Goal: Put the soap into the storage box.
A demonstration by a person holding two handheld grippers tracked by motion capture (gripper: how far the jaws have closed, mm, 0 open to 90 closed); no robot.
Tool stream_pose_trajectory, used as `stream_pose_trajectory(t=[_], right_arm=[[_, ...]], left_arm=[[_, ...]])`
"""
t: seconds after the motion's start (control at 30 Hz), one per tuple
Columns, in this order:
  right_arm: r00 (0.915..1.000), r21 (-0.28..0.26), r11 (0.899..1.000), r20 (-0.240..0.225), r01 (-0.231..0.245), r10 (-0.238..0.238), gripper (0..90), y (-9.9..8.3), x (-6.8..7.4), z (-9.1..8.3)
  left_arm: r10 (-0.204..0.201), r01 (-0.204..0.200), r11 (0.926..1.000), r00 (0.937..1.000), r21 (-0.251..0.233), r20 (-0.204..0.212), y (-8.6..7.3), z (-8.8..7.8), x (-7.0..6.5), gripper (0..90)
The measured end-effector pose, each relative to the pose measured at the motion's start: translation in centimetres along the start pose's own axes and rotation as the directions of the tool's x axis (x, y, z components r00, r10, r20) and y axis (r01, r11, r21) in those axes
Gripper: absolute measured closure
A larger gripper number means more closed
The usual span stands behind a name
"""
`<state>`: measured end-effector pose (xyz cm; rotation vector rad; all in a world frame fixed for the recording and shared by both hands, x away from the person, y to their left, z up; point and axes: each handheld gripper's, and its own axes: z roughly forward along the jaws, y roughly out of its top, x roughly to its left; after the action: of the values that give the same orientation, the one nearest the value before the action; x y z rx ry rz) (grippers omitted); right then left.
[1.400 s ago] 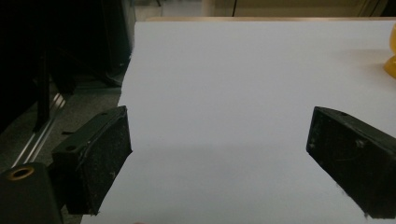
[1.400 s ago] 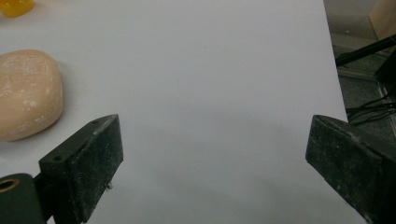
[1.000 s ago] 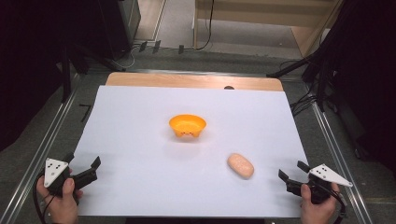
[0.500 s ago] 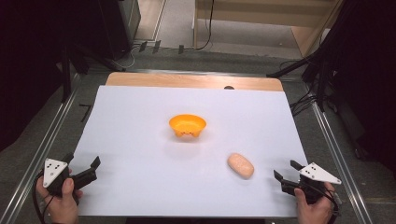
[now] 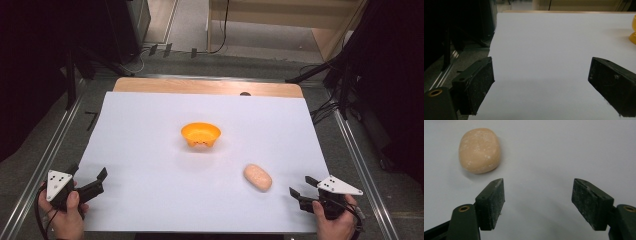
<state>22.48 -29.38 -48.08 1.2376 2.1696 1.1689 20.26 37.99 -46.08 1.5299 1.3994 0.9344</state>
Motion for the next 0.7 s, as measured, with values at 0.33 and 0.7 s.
stream_pose_trajectory(t=[0.33, 0.7], right_arm=[[0.9978, 0.092, 0.994, -0.037, 0.059, -0.056, 24.0, 0.5, 0.2, 0.3], [0.9938, 0.225, 0.969, -0.071, 0.099, -0.086, 21.2, 2.8, 0.5, 1.6]], left_arm=[[0.020, -0.020, 0.9998, 0.9997, 0.004, -0.012, 0.0, 0.1, -0.3, 7.1], [0.034, -0.034, 0.9994, 0.9993, 0.011, -0.018, 0.0, 0.1, -0.4, 7.1]])
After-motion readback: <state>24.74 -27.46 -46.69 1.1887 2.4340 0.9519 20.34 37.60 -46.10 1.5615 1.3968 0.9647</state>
